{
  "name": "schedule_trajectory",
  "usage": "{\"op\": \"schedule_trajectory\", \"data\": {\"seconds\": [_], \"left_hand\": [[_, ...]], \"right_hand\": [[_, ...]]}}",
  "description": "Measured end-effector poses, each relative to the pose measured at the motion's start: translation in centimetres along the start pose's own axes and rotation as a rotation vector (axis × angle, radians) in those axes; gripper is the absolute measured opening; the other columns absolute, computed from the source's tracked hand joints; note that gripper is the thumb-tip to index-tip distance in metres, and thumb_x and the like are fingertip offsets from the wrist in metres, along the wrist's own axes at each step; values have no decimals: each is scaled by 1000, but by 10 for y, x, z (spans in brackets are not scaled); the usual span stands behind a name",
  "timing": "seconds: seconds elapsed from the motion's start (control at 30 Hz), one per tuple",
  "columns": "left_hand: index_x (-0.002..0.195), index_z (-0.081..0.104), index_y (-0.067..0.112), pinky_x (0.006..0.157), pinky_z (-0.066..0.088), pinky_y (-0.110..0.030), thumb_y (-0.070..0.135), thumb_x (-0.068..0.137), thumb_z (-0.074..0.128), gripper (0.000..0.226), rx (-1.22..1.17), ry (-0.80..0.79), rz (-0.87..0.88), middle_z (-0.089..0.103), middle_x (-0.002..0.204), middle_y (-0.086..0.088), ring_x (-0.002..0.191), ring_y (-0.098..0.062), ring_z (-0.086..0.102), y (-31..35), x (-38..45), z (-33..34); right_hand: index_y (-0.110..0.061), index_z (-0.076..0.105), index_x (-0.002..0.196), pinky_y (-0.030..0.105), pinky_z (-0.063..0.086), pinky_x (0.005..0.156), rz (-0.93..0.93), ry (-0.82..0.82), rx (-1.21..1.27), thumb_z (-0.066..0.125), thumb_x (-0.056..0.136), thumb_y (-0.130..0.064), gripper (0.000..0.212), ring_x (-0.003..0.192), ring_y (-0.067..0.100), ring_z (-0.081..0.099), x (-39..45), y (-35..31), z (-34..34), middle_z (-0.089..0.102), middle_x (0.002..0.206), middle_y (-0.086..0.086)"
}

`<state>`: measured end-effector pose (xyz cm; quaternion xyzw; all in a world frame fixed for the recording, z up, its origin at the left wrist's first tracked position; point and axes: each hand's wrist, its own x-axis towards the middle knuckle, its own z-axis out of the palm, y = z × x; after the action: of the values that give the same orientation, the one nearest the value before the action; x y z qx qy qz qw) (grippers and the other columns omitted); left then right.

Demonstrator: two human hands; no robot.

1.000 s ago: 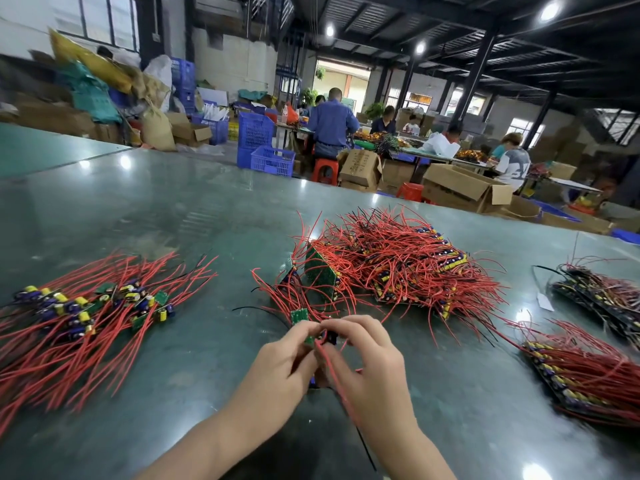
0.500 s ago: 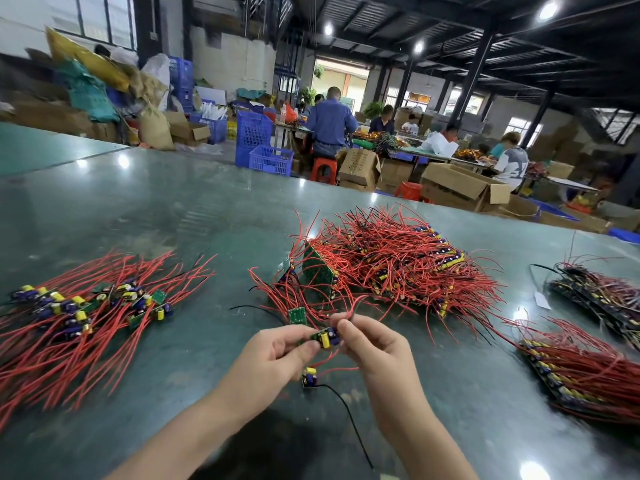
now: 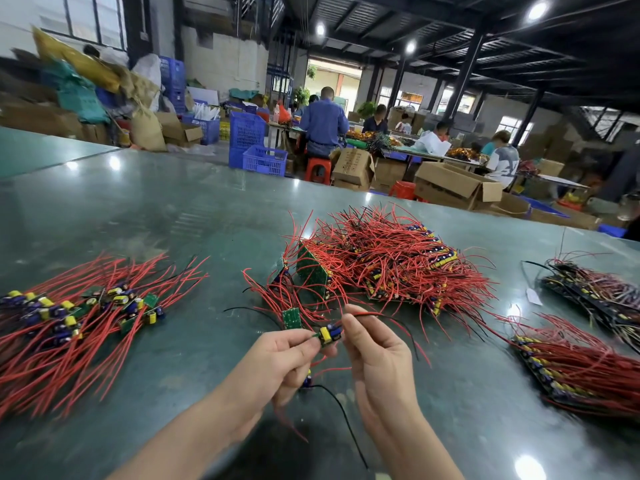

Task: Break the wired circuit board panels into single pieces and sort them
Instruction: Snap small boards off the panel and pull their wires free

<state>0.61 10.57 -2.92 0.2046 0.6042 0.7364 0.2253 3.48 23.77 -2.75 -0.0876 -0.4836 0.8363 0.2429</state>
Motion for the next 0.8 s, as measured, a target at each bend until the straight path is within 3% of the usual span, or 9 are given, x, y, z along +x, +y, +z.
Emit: {"op": "schedule_trajectory", "data": {"seconds": [0.13, 0.23, 0.4, 0.57, 0.7, 0.8], "left_hand": [[87, 70, 7, 37, 17, -13, 14, 96, 48, 24, 120, 37, 20, 25, 43, 6, 38, -5, 16, 1, -1, -3], [87, 70, 5, 39, 21, -9, 13, 98, 48, 25, 228, 78, 55, 26, 43, 9, 38, -4, 19, 0, -1, -4], [80, 67, 8, 42, 25, -8, 10, 97, 49, 26, 326, 111, 132, 31, 37, 10, 36, -4, 27, 0, -1, -2], [73, 64, 15, 45, 21, -14, 10, 96, 52, 27, 397, 132, 164, 29, 43, 10, 42, -5, 23, -2, 1, -12], [73, 65, 18, 50, 24, -21, 10, 95, 54, 25, 498, 158, 198, 38, 43, 11, 44, -5, 30, -4, 7, -20], [76, 67, 22, 49, 26, -14, 10, 94, 54, 25, 543, 133, 202, 45, 43, 14, 44, -3, 37, -5, 9, -26]], "right_hand": [[-10, 76, 66, 11, 51, 65, 2, 9, -49, 67, 71, -2, 13, 68, 2, 64, 3, -3, -5, 73, 76, -1], [-13, 75, 66, 9, 48, 67, -145, 59, -272, 68, 78, 4, 21, 73, 1, 67, 4, -8, -9, 74, 75, -2], [-27, 73, 68, 8, 46, 69, -387, 84, -598, 72, 80, -6, 24, 75, 1, 66, 5, -10, -12, 74, 76, -6], [-26, 78, 76, 9, 48, 67, -200, 15, -399, 72, 73, -24, 7, 75, 0, 67, 8, -18, -20, 75, 78, -5], [-17, 79, 76, 14, 49, 68, 3, -120, -339, 68, 66, -30, 20, 75, 5, 65, 15, -26, -26, 73, 78, -1], [-10, 78, 74, 14, 50, 63, 60, -175, -277, 70, 63, -27, 22, 72, 6, 66, 17, -32, -28, 73, 77, 2]]}}
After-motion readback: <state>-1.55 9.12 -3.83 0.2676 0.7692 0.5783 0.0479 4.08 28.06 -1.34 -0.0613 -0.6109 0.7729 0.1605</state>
